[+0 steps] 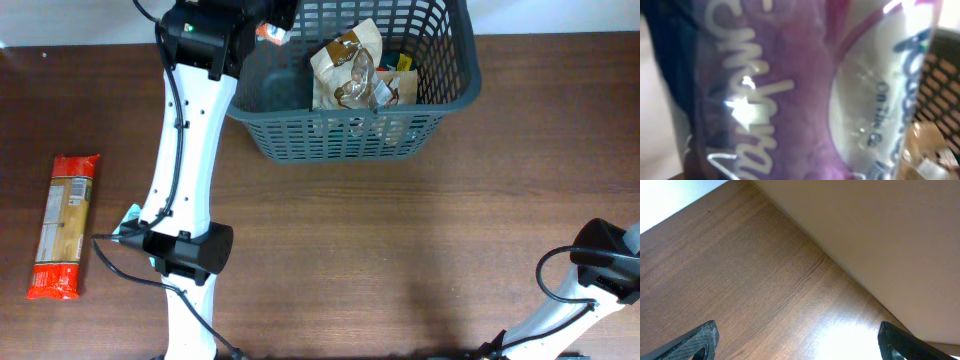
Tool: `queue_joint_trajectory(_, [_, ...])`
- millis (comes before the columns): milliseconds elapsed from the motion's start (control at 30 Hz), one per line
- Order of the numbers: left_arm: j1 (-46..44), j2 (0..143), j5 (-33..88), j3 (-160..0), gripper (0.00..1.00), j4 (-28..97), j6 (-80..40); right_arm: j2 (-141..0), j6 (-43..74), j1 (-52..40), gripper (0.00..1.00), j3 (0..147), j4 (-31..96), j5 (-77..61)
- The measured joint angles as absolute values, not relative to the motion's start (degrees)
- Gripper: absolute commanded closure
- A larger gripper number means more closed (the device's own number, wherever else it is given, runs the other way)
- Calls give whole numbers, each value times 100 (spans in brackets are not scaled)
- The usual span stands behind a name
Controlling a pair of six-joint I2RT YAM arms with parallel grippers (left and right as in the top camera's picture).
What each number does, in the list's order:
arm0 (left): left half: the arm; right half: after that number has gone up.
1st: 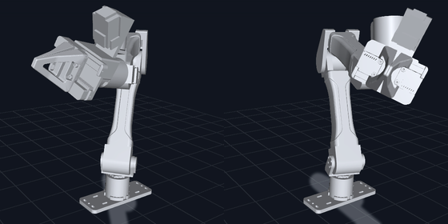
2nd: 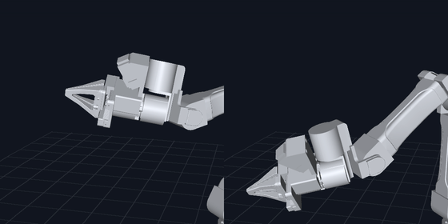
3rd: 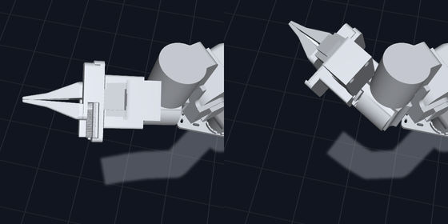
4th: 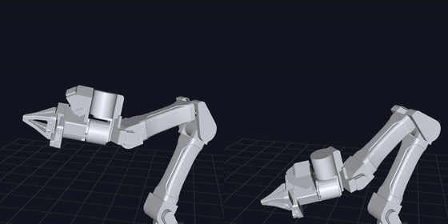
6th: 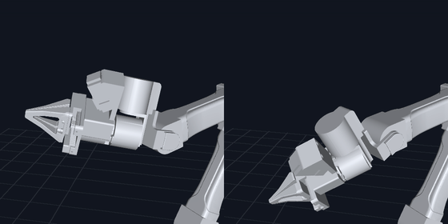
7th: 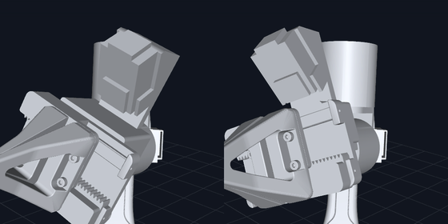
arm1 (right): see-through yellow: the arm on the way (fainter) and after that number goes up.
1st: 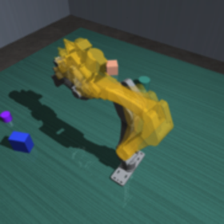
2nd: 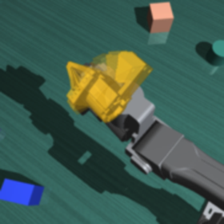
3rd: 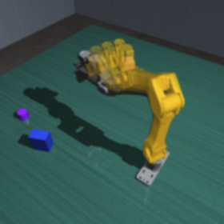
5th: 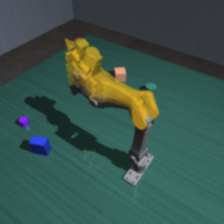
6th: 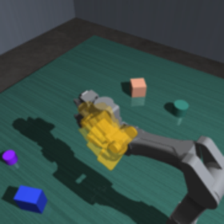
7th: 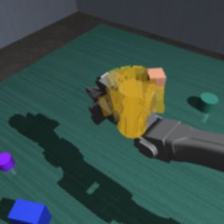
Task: Pack container
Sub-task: 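Lift the tissue multi-pack and carry it right over the basket, then open the left gripper to drop the tissues into the basket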
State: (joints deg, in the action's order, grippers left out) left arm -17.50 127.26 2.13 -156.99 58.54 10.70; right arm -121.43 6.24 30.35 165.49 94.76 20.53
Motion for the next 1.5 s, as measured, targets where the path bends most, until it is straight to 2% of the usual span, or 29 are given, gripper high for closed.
queue_joint_trajectory(467, [-1761,12726,779,-13917,98,6051,1599,-12143,622,3035,1,16549,9476,2056])
queue_joint_trajectory(967, [-1761,12728,821,-13294,98,6278,1680,-12143,620,3035,1,16549,9476,2056])
queue_joint_trajectory(1067, [-1761,12728,821,-13294,83,6335,1680,-12143,620,3035,1,16549,9476,2056])
queue_joint_trajectory(1133, [-1761,12728,819,-13294,55,6348,1697,-12143,624,3035,1,16549,9476,2056])
queue_joint_trajectory(1233, [-1761,12728,825,-13294,38,6346,1719,-12143,624,3035,1,16549,9476,2056])
queue_joint_trajectory(1333, [-1761,12726,840,-13294,35,6320,1717,-12143,624,3035,1,16549,9476,2056])
queue_joint_trajectory(1400, [-1761,12726,840,-13294,27,6285,1717,-12143,624,3035,1,16549,9476,2056])
queue_joint_trajectory(1500, [-1761,12726,840,-13294,26,6228,1719,-12143,624,3035,1,16549,9476,2056])
